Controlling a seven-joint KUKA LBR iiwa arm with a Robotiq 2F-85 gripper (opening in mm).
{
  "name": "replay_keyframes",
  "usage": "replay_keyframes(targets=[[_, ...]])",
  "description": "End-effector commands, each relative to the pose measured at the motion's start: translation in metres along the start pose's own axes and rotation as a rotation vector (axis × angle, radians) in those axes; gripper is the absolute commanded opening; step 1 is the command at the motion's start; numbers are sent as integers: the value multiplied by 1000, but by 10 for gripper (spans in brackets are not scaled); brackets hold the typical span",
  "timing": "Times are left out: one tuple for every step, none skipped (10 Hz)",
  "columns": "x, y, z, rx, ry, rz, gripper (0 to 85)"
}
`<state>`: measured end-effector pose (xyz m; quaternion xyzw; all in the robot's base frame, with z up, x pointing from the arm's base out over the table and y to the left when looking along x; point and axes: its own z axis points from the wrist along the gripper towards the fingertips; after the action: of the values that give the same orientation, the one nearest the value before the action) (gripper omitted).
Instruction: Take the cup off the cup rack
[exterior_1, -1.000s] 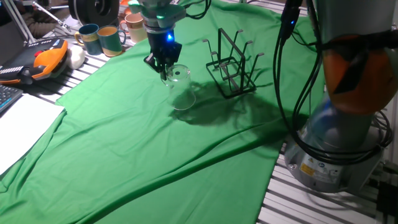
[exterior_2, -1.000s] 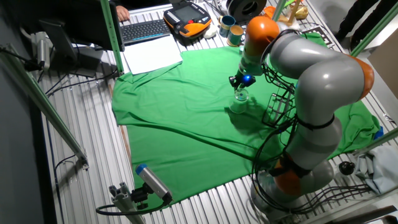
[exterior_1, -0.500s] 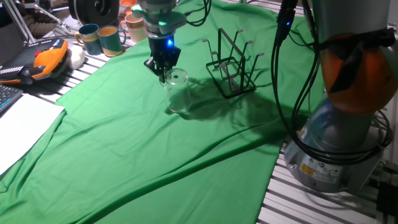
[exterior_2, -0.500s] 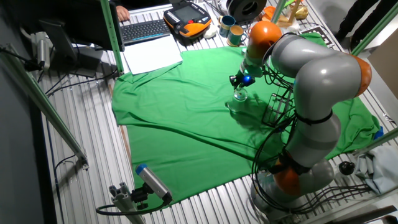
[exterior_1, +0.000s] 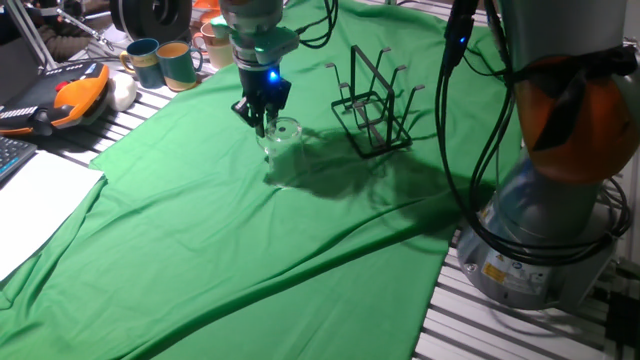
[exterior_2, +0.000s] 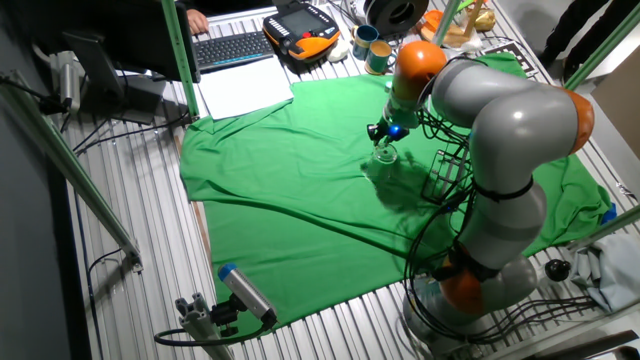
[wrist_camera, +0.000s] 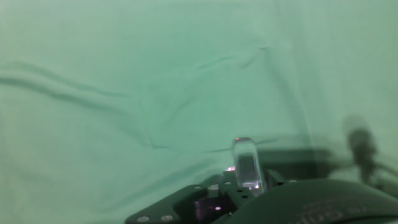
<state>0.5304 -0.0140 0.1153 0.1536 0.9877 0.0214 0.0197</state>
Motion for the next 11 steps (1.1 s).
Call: replay_keyframes(targets=[[0, 0, 0, 2, -2, 0, 340], [-1, 0, -3, 5, 7, -5, 340], [-1, 0, -15, 0, 38, -6, 340], [2, -1, -40, 2, 76, -18, 340], [7, -2, -59, -4, 95, -34, 340], [15, -5, -76, -26, 120, -67, 340], [23, -8, -93, -39, 144, -103, 170], [31, -13, -109, -49, 176, -139, 170], [37, -17, -119, -64, 184, -172, 0], [43, -20, -126, -57, 177, -222, 0], [49, -23, -131, -57, 169, -259, 0]])
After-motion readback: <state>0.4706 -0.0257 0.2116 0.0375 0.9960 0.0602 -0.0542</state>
